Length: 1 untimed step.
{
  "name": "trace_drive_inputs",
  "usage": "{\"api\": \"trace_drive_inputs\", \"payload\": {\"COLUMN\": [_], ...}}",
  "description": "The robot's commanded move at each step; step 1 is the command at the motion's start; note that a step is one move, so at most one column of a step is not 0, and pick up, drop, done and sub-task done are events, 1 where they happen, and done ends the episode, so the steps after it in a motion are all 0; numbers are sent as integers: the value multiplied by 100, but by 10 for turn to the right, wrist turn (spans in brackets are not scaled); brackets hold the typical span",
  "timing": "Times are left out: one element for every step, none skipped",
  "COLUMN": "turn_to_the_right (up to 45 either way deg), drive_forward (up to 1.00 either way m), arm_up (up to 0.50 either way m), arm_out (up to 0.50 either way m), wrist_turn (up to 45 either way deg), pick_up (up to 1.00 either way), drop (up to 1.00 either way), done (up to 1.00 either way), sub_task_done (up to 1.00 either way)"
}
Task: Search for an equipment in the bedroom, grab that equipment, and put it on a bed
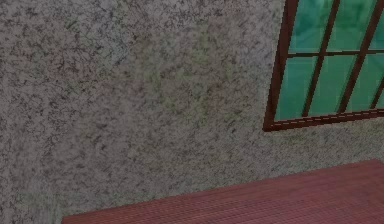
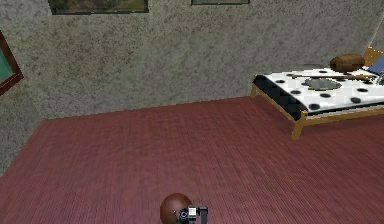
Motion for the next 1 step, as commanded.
{"api": "trace_drive_inputs", "payload": {"turn_to_the_right": [0], "drive_forward": [0], "arm_up": [0], "arm_out": [0], "wrist_turn": [450], "pick_up": [0], "drop": [0], "done": [0], "sub_task_done": [0]}}
